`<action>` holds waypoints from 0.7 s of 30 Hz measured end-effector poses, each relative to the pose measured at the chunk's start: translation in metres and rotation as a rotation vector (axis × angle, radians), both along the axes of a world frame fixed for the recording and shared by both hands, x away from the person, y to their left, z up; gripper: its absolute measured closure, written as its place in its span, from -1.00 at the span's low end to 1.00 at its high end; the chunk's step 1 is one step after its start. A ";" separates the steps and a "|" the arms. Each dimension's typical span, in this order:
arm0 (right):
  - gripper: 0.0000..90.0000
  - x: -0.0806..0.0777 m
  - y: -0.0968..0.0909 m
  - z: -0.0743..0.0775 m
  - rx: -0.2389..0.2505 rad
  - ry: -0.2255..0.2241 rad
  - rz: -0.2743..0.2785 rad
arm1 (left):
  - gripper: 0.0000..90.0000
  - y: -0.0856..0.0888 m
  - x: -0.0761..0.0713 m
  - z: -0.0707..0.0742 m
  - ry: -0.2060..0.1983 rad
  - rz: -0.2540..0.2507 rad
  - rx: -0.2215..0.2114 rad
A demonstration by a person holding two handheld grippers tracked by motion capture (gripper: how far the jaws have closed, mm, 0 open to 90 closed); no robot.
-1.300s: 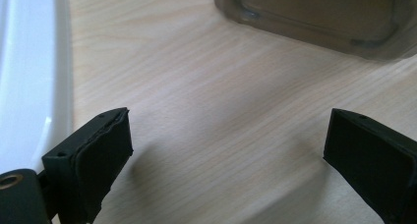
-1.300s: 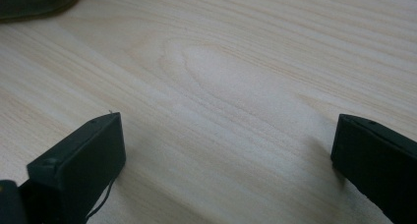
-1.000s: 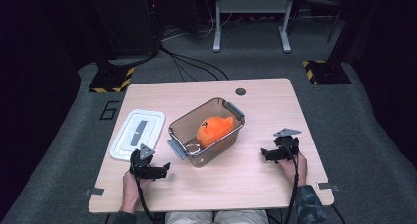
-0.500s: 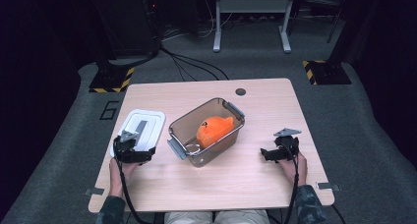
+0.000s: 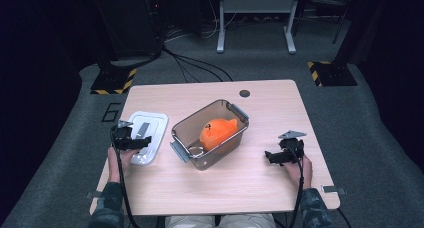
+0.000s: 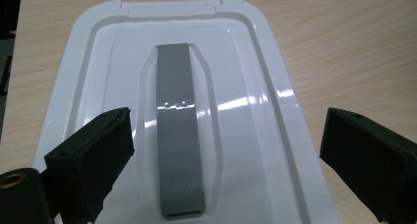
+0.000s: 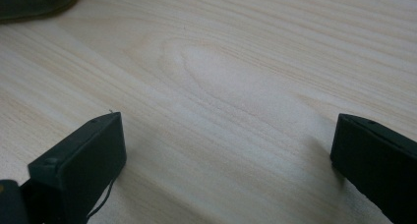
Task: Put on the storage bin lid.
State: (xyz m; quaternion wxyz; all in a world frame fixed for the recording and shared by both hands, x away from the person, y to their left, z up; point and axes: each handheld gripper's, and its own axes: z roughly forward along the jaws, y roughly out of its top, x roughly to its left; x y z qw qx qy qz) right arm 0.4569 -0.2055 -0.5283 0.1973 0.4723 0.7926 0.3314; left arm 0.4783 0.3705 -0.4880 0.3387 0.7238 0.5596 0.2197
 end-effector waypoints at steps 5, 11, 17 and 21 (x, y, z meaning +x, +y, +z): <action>-1.00 0.000 0.000 0.000 0.002 0.002 -0.002 | -0.83 0.002 0.014 -0.005 0.021 0.021 0.017; -1.00 0.000 0.000 0.000 0.001 0.001 0.000 | -0.79 0.004 0.023 -0.008 0.039 0.032 -0.006; -1.00 0.000 0.000 0.000 0.002 0.002 -0.001 | -0.58 0.003 0.028 -0.007 0.043 0.047 0.039; -1.00 0.000 0.000 0.000 0.000 0.000 0.000 | -0.15 0.005 0.029 -0.009 0.041 0.072 0.054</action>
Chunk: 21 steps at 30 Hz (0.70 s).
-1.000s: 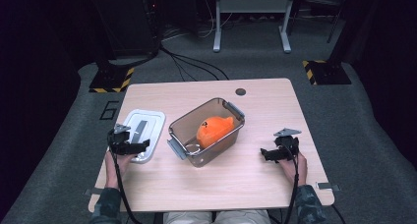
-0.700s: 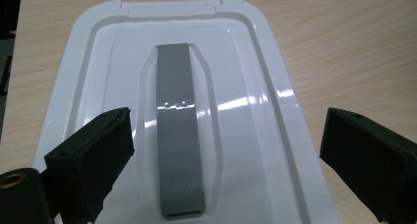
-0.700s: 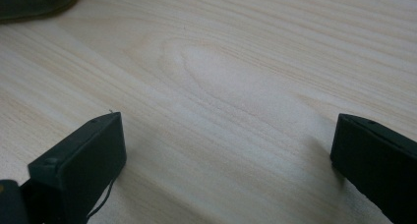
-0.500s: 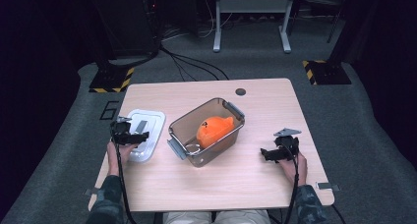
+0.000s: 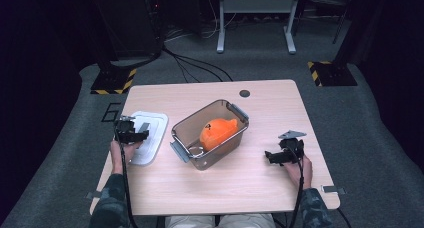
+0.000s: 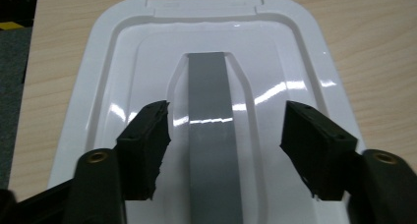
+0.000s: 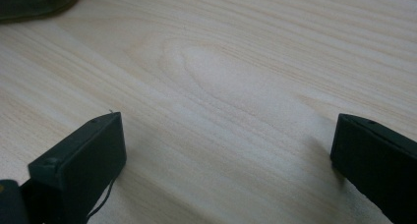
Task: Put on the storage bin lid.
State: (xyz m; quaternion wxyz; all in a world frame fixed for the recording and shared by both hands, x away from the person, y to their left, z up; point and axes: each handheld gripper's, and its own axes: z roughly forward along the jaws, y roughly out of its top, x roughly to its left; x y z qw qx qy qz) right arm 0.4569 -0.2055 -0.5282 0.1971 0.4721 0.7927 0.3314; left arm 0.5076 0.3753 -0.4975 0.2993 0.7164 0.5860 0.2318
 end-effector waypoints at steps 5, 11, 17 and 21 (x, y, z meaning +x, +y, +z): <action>-1.00 0.000 0.000 0.000 0.000 0.000 0.000 | 0.01 0.005 0.002 -0.006 0.021 0.003 -0.001; -1.00 0.000 0.000 0.000 0.000 0.000 0.000 | 0.22 0.001 0.003 -0.007 0.028 -0.004 0.020; -1.00 0.000 0.000 0.000 0.000 0.000 0.000 | 0.45 0.001 0.003 -0.008 0.018 -0.005 0.019; -1.00 0.000 0.000 0.000 0.000 -0.001 0.000 | 0.47 0.000 0.003 -0.007 0.017 0.003 0.023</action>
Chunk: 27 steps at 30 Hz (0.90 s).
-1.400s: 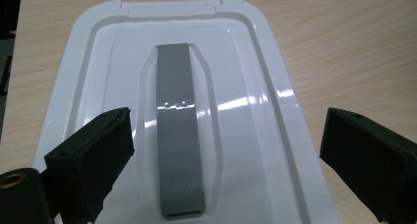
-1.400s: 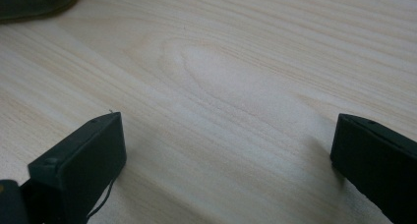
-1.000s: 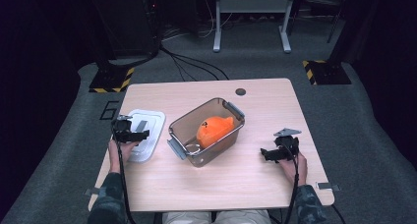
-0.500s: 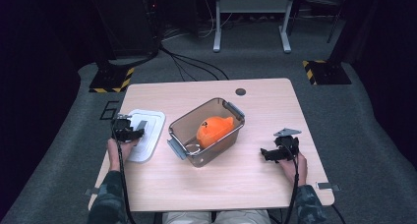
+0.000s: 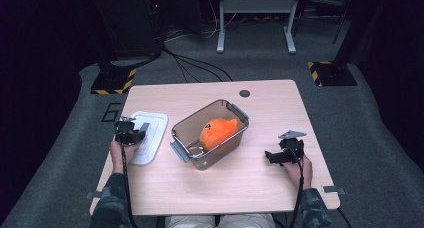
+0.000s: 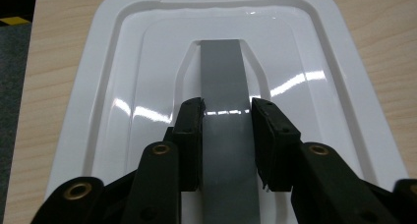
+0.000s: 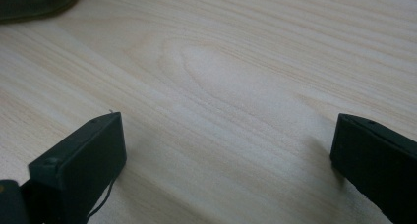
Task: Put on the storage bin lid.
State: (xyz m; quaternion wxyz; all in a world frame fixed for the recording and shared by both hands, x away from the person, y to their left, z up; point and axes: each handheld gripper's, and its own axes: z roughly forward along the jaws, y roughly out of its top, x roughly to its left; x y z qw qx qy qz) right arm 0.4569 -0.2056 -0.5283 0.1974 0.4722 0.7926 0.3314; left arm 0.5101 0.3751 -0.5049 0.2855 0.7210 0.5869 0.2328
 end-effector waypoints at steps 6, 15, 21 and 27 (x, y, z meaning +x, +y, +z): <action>-1.00 0.000 0.000 0.000 0.002 0.000 -0.001 | 0.48 0.003 -0.001 0.000 -0.005 0.001 -0.030; -1.00 0.000 0.000 0.000 -0.001 -0.006 0.003 | 0.48 0.005 -0.006 0.007 -0.027 0.006 -0.049; -1.00 0.000 0.000 0.000 -0.001 -0.007 0.004 | 0.48 0.005 -0.009 0.013 -0.039 -0.007 -0.040; -1.00 0.000 0.000 0.000 -0.001 -0.007 0.004 | 0.48 0.007 -0.012 0.020 -0.051 -0.013 -0.032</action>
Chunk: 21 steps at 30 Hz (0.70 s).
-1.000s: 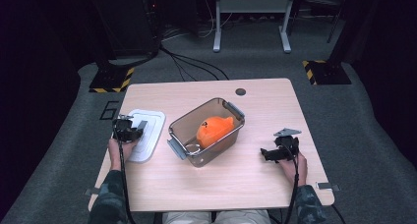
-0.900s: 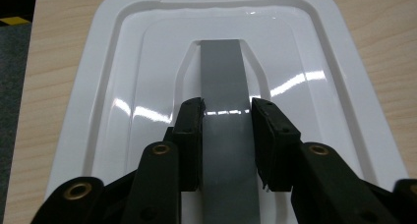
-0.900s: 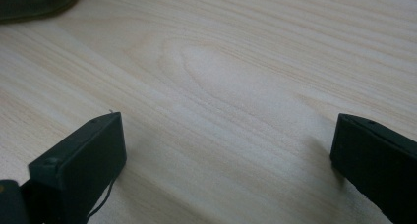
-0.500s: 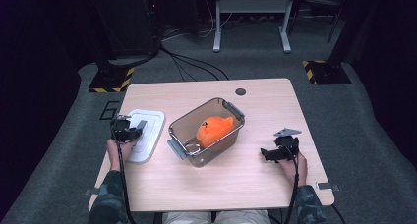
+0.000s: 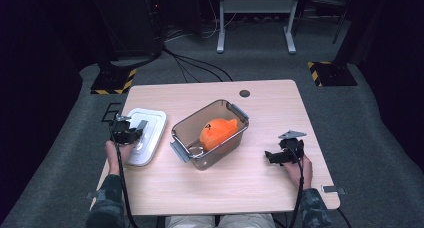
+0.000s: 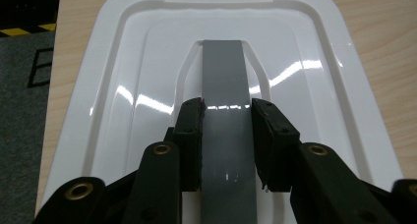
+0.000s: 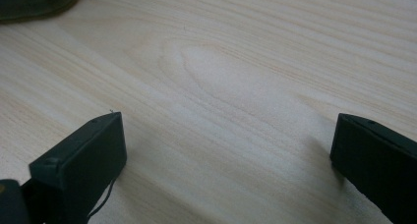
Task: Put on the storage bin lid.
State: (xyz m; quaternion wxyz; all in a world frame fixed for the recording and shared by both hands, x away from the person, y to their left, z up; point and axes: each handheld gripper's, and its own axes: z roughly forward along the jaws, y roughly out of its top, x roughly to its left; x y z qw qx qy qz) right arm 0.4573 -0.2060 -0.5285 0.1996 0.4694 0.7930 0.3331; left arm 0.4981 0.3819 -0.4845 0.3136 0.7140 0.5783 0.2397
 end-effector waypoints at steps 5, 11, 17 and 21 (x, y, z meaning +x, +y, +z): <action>-1.00 0.000 0.000 0.000 0.000 0.001 0.000 | 0.48 0.001 -0.001 0.005 -0.005 -0.003 0.001; -1.00 0.000 0.000 0.000 0.001 0.003 -0.002 | 0.48 0.002 -0.001 0.014 -0.009 -0.014 0.007; -1.00 -0.001 0.000 0.000 0.002 0.007 -0.005 | 0.48 0.001 -0.002 0.020 -0.015 -0.027 0.013; -1.00 0.000 0.000 0.000 0.002 0.007 -0.004 | 0.48 0.000 -0.002 0.025 -0.023 -0.036 0.005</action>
